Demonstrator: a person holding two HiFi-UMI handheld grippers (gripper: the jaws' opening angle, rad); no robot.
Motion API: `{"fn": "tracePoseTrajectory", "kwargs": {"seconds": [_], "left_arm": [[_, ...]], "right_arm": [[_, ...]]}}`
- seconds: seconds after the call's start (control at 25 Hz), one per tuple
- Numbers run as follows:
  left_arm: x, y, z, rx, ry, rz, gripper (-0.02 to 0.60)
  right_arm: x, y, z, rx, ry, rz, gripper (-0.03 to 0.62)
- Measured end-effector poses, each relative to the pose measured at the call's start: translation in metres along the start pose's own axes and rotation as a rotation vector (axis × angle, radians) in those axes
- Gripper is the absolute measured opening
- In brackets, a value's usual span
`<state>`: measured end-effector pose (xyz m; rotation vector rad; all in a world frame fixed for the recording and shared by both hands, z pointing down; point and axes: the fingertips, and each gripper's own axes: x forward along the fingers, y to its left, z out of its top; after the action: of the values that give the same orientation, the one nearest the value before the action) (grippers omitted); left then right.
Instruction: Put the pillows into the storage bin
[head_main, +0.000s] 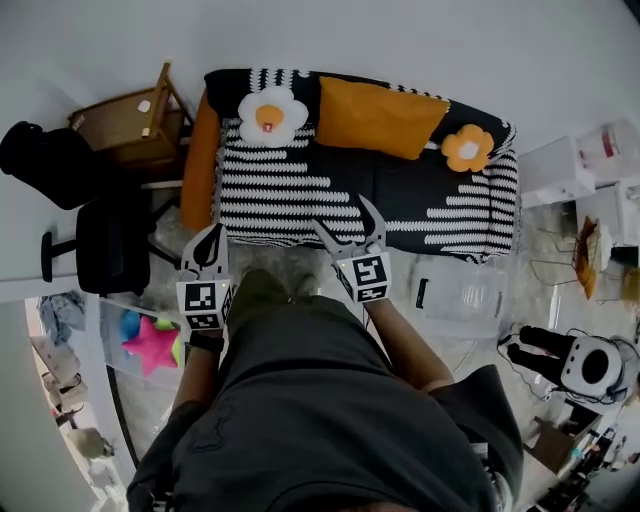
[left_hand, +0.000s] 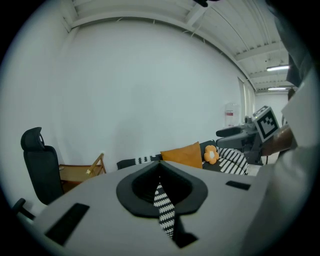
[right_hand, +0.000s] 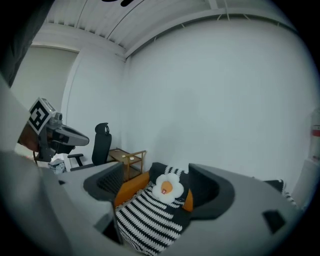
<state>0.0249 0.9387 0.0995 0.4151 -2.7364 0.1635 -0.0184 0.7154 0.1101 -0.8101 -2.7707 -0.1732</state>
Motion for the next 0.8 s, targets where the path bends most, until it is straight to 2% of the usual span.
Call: {"fn": "tracePoseTrajectory", "kwargs": {"seconds": [0.36, 0.56, 0.8], "left_arm": [[0.044, 0.018, -0.019, -0.024, 0.032, -0.013, 0.003], [0.099, 0.043, -0.034, -0.059, 0.065, -0.034, 0.003], [0.179, 0.071, -0.040, -0.065, 0.101, -0.082, 0.003]], "right_arm": [[0.058, -0.014, -0.009, 0.003, 0.052, -0.002, 0.403], [0.111, -0.024, -0.023, 0.001, 0.106, -0.006, 0.402], [0.192, -0.043, -0.040, -0.002, 0.165, 0.003, 0.398]]}}
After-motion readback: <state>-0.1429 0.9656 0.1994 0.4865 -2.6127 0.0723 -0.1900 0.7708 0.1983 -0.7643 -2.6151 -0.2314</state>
